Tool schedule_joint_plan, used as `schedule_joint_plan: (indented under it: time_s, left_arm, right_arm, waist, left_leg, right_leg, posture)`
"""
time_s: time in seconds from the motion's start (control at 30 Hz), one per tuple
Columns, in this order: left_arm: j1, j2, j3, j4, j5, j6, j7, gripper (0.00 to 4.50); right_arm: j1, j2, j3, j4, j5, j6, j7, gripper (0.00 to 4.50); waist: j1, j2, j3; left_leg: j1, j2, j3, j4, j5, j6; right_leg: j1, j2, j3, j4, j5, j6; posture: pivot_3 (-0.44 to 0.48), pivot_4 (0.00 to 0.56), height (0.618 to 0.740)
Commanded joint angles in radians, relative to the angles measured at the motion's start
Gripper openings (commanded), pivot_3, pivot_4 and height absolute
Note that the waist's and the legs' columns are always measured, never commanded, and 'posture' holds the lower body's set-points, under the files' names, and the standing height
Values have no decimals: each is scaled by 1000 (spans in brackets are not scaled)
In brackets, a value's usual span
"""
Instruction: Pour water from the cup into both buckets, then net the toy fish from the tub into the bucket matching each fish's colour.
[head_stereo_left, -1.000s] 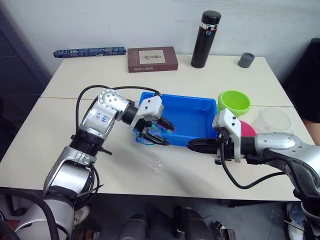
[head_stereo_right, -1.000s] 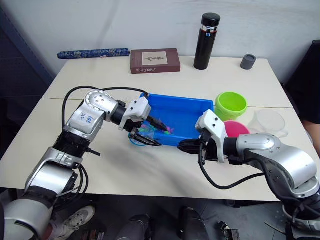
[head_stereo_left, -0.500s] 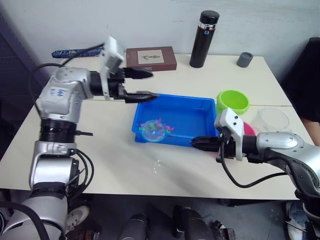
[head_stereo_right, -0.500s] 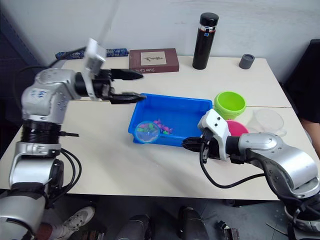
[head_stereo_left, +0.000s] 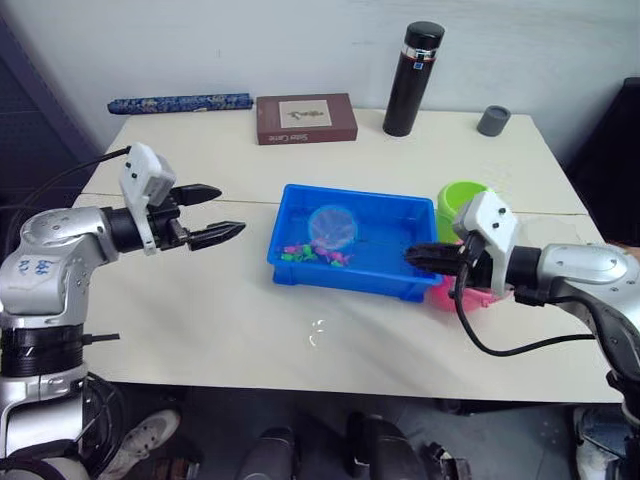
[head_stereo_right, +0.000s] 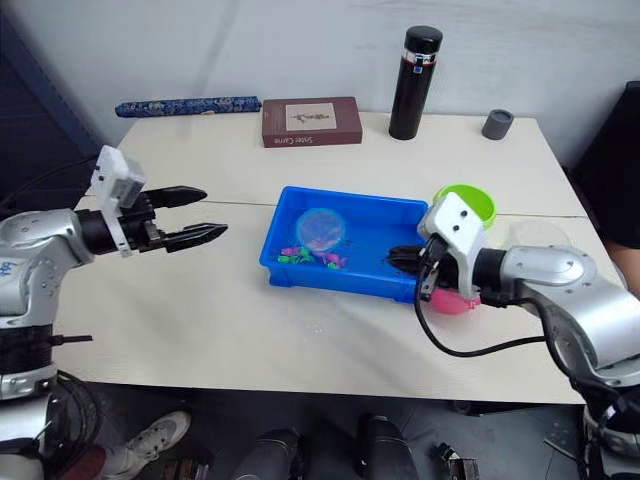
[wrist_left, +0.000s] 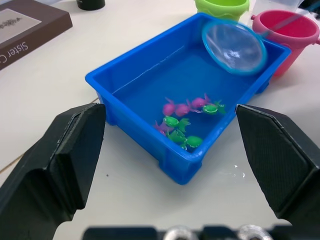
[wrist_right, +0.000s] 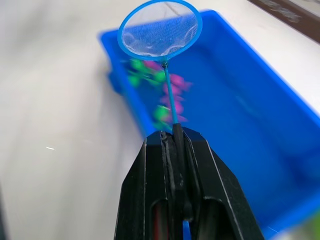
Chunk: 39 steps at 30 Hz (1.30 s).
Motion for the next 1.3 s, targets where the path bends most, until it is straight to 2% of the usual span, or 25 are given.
schedule_joint_plan:
  time_s: [0.03,0.2,0.33,0.63,1.1,1.3]
  left_arm:
    - [58,30,37,-88,-44,13,-3,4447]
    - [132,18,53,-125,-71,13,36,4447]
    - [188,7,74,-201,-134,63,57,4447]
    - [274,-2,77,-293,-180,77,121,4447]
    - [303,6,81,-327,-217,75,179,4447]
    - [294,1,68,-321,-216,69,183,4447]
  right_arm:
    - [-54,-18,31,41,-73,-57,8,0]
    - [-123,8,122,134,-173,-110,17,0]
    - [-171,78,220,222,-254,-155,17,0]
    - [-180,160,332,308,-375,-217,38,0]
    - [-192,198,336,372,-478,-263,70,0]
    - [-222,228,240,342,-412,-200,66,0]
  waist:
    - [-2,0,0]
    - [-4,1,1]
    - [-5,1,1]
    - [-1,2,1]
    - [-6,2,1]
    - [-5,2,1]
  left_leg:
    - [0,0,0,0,0,0]
    - [1,0,1,0,0,0]
    - [1,0,1,0,0,0]
    - [0,0,1,0,0,0]
    - [1,0,1,0,0,0]
    - [1,0,1,0,0,0]
  right_leg:
    - [0,0,0,0,0,0]
    - [0,0,1,0,0,0]
    - [0,0,1,0,0,0]
    - [0,0,0,0,0,0]
    - [-1,0,0,0,0,-1]
    - [-1,0,0,0,0,-1]
  posture:
    - [0,150,739]
    - [0,150,739]
    - [0,150,739]
    - [0,150,739]
    - [0,150,739]
    - [0,150,739]
